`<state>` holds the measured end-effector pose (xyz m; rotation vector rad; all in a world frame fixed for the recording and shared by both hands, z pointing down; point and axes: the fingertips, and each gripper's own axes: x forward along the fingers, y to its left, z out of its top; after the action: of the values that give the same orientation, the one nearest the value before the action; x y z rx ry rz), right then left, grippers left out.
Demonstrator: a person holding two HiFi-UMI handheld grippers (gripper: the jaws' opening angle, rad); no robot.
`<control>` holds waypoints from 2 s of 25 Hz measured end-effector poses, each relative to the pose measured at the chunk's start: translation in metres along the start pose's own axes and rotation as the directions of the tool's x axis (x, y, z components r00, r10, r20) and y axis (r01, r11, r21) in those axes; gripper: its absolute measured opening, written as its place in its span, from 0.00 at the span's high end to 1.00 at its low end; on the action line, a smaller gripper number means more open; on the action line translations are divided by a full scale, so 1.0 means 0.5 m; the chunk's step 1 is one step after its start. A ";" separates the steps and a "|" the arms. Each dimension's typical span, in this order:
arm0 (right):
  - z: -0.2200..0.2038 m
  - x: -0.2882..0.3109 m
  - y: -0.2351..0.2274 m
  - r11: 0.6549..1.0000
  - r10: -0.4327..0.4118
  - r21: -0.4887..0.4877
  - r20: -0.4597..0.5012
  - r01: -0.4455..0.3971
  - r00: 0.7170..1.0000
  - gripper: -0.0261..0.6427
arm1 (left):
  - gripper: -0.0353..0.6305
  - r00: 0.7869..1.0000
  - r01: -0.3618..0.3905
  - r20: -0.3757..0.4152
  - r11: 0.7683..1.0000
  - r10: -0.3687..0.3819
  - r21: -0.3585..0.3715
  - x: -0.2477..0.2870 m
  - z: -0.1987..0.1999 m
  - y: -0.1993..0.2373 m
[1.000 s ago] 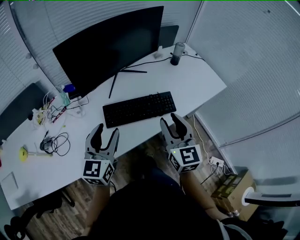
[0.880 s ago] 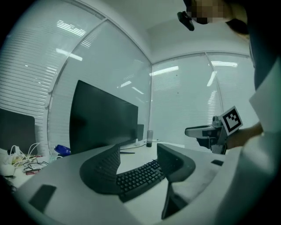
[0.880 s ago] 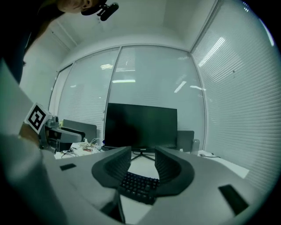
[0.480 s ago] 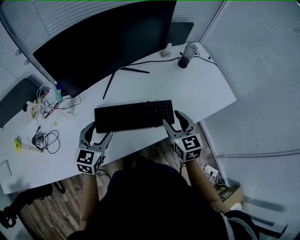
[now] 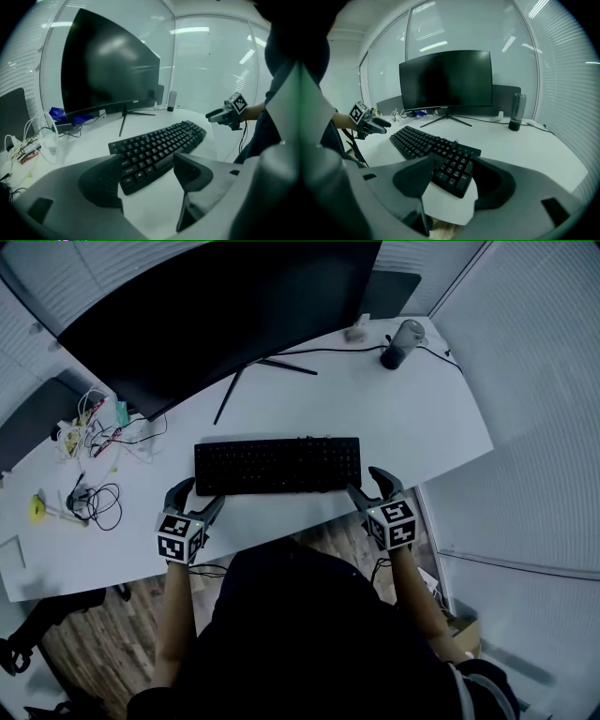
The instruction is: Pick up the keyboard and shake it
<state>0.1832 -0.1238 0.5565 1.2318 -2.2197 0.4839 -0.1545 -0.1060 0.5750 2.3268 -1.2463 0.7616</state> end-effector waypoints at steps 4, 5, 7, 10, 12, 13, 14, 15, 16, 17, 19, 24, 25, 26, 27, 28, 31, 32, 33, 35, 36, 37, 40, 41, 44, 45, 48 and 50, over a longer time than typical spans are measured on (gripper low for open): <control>-0.036 0.031 -0.023 1.000 0.014 -0.012 -0.087 -0.015 0.996 0.58 | 0.46 0.992 0.046 -0.113 0.999 -0.048 -0.018 0.031 -0.051 0.033; -0.043 0.039 -0.025 1.000 0.023 -0.009 -0.110 -0.024 0.994 0.58 | 0.46 0.989 0.053 -0.138 0.998 -0.055 -0.022 0.036 -0.061 0.043; -0.057 0.051 -0.027 0.999 0.051 0.005 -0.158 -0.051 0.986 0.57 | 0.45 0.981 0.066 -0.180 0.997 -0.070 -0.029 0.045 -0.075 0.059; -0.072 0.069 -0.037 0.996 0.085 0.048 -0.198 -0.077 0.976 0.56 | 0.44 0.978 0.081 -0.190 0.995 -0.091 -0.060 0.059 -0.074 0.079; -0.073 0.084 -0.048 0.992 0.093 0.098 -0.196 -0.075 0.976 0.56 | 0.44 0.978 0.088 -0.181 0.991 -0.105 -0.099 0.068 -0.067 0.093; -0.075 0.090 -0.054 0.990 0.094 0.119 -0.195 -0.071 0.976 0.56 | 0.44 0.977 0.092 -0.182 0.989 -0.111 -0.113 0.073 -0.066 0.096; -0.078 0.096 -0.060 0.988 0.095 0.139 -0.197 -0.068 0.976 0.56 | 0.44 0.976 0.096 -0.185 0.988 -0.118 -0.122 0.079 -0.067 0.097; -0.083 0.101 -0.064 0.985 0.100 0.157 -0.203 -0.068 0.974 0.56 | 0.44 0.973 0.103 -0.191 0.986 -0.127 -0.130 0.086 -0.069 0.097; -0.087 0.107 -0.065 0.982 0.108 0.173 -0.212 -0.071 0.971 0.56 | 0.44 0.972 0.109 -0.194 0.984 -0.136 -0.142 0.091 -0.071 0.097; -0.092 0.112 -0.065 0.979 0.118 0.186 -0.221 -0.077 0.968 0.56 | 0.44 0.970 0.116 -0.194 0.981 -0.145 -0.158 0.094 -0.073 0.098; -0.097 0.118 -0.064 0.972 0.141 0.217 -0.231 -0.091 0.963 0.56 | 0.44 0.969 0.126 -0.187 0.973 -0.162 -0.193 0.096 -0.075 0.102; -0.108 0.127 -0.061 0.950 0.191 0.289 -0.233 -0.120 0.953 0.56 | 0.44 0.961 0.161 -0.188 0.965 -0.201 -0.205 0.104 -0.076 0.100; -0.108 0.129 -0.060 0.946 0.202 0.297 -0.235 -0.127 0.951 0.56 | 0.44 0.960 0.164 -0.190 0.964 -0.204 -0.209 0.104 -0.076 0.100; -0.108 0.131 -0.058 0.942 0.212 0.307 -0.235 -0.135 0.949 0.58 | 0.44 0.960 0.164 -0.191 0.962 -0.206 -0.217 0.105 -0.075 0.101; -0.107 0.133 -0.056 0.938 0.221 0.318 -0.233 -0.140 0.947 0.58 | 0.45 0.960 0.161 -0.190 0.960 -0.206 -0.231 0.105 -0.074 0.102; -0.106 0.134 -0.055 0.933 0.226 0.330 -0.231 -0.142 0.946 0.59 | 0.47 0.961 0.154 -0.188 0.956 -0.205 -0.251 0.105 -0.073 0.104; -0.105 0.136 -0.053 0.927 0.213 0.355 -0.226 -0.124 0.951 0.60 | 0.51 0.966 0.130 -0.174 0.943 -0.190 -0.306 0.108 -0.072 0.110; -0.105 0.134 -0.054 0.926 0.204 0.361 -0.222 -0.114 0.953 0.61 | 0.51 0.969 0.123 -0.168 0.940 -0.184 -0.318 0.108 -0.071 0.110; -0.105 0.133 -0.054 0.925 0.195 0.365 -0.218 -0.105 0.956 0.61 | 0.52 0.971 0.118 -0.159 0.937 -0.178 -0.328 0.108 -0.071 0.110; -0.102 0.127 -0.053 0.927 0.178 0.363 -0.211 -0.092 0.961 0.62 | 0.53 0.976 0.110 -0.140 0.932 -0.167 -0.344 0.107 -0.071 0.108; -0.100 0.123 -0.051 0.929 0.170 0.359 -0.208 -0.087 0.963 0.62 | 0.53 0.978 0.108 -0.131 0.930 -0.163 -0.350 0.106 -0.072 0.106; -0.096 0.118 -0.050 0.931 0.164 0.355 -0.202 -0.084 0.966 0.62 | 0.53 0.980 0.107 -0.122 0.928 -0.160 -0.357 0.104 -0.073 0.105; -0.079 0.100 -0.045 0.936 0.143 0.344 -0.172 -0.077 0.975 0.62 | 0.53 0.985 0.105 -0.084 0.918 -0.148 -0.381 0.095 -0.070 0.105; -0.070 0.093 -0.043 0.939 0.134 0.336 -0.162 -0.073 0.978 0.62 | 0.53 0.988 0.104 -0.065 0.915 -0.140 -0.389 0.092 -0.066 0.105; -0.024 0.067 -0.039 0.952 0.100 0.299 -0.112 -0.062 0.989 0.62 | 0.53 0.993 0.113 0.014 0.900 -0.118 -0.420 0.081 -0.044 0.112; -0.002 0.057 -0.038 0.958 0.087 0.283 -0.092 -0.058 0.992 0.62 | 0.53 0.993 0.122 0.042 0.894 -0.115 -0.431 0.077 -0.036 0.114; 0.070 0.020 -0.032 0.978 0.044 0.206 -0.033 -0.036 0.999 0.63 | 0.53 0.987 0.155 0.115 0.879 -0.116 -0.450 0.068 -0.017 0.118; 0.124 -0.008 -0.028 0.987 0.016 0.157 0.018 -0.019 1.000 0.63 | 0.53 0.979 0.184 0.167 0.865 -0.119 -0.467 0.063 -0.006 0.116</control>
<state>0.1787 -0.1624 0.5059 1.3007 -2.2437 0.6698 -0.1901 -0.1550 0.6023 2.0482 -1.1292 0.2068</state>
